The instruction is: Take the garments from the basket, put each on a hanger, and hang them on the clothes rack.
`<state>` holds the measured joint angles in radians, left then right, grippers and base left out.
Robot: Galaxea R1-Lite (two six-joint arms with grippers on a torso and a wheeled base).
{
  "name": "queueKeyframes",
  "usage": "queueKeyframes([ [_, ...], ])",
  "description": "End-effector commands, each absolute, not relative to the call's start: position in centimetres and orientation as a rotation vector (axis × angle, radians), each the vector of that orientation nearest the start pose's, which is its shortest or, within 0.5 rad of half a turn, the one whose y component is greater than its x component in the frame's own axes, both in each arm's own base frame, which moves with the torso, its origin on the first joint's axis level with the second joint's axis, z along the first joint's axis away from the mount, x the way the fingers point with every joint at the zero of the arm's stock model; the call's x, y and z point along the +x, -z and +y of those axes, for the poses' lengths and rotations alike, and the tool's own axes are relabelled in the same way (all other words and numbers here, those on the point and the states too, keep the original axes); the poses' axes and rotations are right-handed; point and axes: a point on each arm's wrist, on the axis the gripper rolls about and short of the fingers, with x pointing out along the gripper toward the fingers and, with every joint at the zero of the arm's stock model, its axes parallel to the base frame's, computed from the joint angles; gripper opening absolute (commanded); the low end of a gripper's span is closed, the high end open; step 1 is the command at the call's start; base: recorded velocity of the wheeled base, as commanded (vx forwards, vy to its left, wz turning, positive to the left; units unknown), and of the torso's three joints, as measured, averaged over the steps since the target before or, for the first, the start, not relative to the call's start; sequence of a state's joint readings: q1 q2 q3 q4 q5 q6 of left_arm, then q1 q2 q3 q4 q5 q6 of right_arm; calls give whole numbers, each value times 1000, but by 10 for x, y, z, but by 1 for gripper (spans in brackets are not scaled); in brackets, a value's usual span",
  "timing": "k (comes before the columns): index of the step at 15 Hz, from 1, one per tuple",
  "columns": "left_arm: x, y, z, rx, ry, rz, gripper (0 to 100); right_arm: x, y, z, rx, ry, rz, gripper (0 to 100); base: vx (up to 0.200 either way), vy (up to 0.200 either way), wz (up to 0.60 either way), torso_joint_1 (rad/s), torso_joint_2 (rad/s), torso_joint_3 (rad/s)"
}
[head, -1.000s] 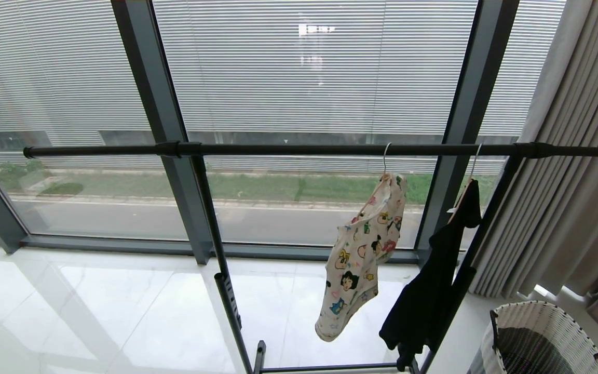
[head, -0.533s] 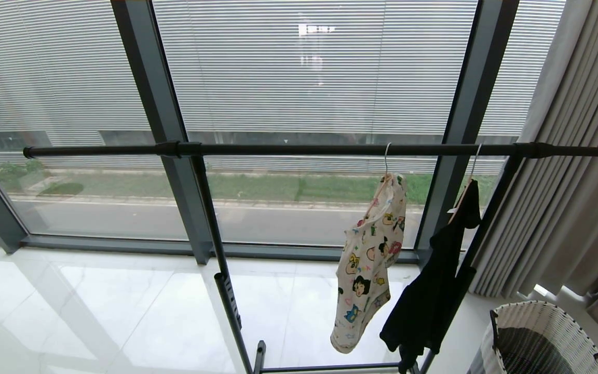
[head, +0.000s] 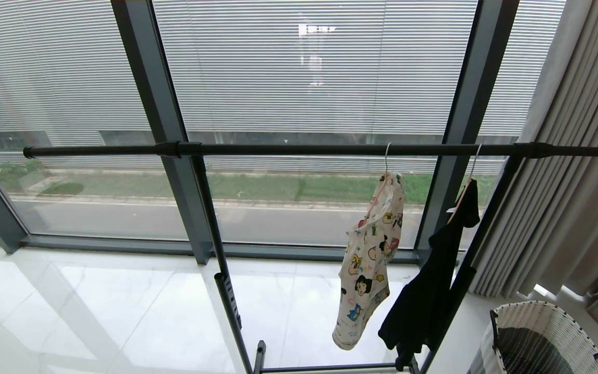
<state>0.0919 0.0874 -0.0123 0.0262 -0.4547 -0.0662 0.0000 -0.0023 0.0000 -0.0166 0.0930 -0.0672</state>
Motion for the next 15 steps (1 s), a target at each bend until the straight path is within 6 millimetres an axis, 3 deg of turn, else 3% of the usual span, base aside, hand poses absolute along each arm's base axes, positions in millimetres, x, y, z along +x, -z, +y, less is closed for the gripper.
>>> queueKeyframes([
  [1,-26,-76,-10,-68,453,27,100,-23,-77,2,-68,-93,-20,100,0,0,0,0,0,0],
  [3,-24,-76,-6,65,286,3,100,-23,-77,2,-68,-93,-20,100,0,0,0,0,0,0],
  [5,-23,-75,-5,103,245,-8,100,-23,-77,2,-68,-93,-20,100,0,0,0,0,0,0],
  [7,-23,-77,-3,90,140,-22,100,-23,-77,2,-68,-93,-20,100,0,0,0,0,0,0],
  [8,-23,-76,0,-31,25,-6,100,-23,-77,2,-68,-93,-20,100,0,0,0,0,0,0],
  [15,-23,-73,0,-83,15,21,100,-23,-77,2,-68,-93,-18,100,0,0,0,0,0,0],
])
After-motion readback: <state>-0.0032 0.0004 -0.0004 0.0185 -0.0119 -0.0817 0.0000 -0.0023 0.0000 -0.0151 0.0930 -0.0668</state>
